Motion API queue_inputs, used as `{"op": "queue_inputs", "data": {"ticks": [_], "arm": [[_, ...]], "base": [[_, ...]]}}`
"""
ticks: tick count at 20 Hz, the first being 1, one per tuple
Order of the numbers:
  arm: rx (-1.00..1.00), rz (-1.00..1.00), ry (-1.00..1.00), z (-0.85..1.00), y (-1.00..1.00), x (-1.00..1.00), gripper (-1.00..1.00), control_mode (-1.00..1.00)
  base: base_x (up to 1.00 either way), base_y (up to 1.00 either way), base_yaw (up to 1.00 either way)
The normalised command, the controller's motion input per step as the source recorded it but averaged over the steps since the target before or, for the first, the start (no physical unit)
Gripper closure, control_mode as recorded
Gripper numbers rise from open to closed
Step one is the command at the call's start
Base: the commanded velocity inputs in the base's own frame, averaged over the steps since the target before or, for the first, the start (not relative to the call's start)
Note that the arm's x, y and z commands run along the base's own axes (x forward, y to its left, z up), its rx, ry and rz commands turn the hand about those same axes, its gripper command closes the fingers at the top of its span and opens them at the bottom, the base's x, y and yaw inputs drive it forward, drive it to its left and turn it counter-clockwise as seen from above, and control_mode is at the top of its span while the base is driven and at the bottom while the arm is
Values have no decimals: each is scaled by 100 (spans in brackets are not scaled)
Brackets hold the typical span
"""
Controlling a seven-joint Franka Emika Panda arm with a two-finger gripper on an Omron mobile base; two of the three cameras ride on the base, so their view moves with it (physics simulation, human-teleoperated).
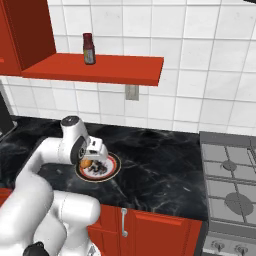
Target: Move the hot dog bun to the plate on the dining table and place the condiment next to that plate. Then navigate to the fridge and take the sausage and place it on the plate as well.
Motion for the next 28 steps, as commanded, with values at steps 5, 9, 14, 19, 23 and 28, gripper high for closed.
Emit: {"op": "queue_inputs", "data": {"ticks": [5, 9, 14, 19, 23, 28], "arm": [[0, 0, -20, 86, -20, -59, 100, -100], [0, 0, -21, 91, -18, -58, 100, -100], [0, 0, -19, 88, -19, -52, 100, -100], [0, 0, -22, 59, -13, -61, 100, -100], [0, -1, -17, 14, 0, -45, 100, -100], [0, 0, 0, 0, 0, -2, 100, -100]], "base": [[0, 0, 0], [0, 0, 0], [0, 0, 0], [0, 0, 0], [0, 0, 0], [0, 0, 0]]}}
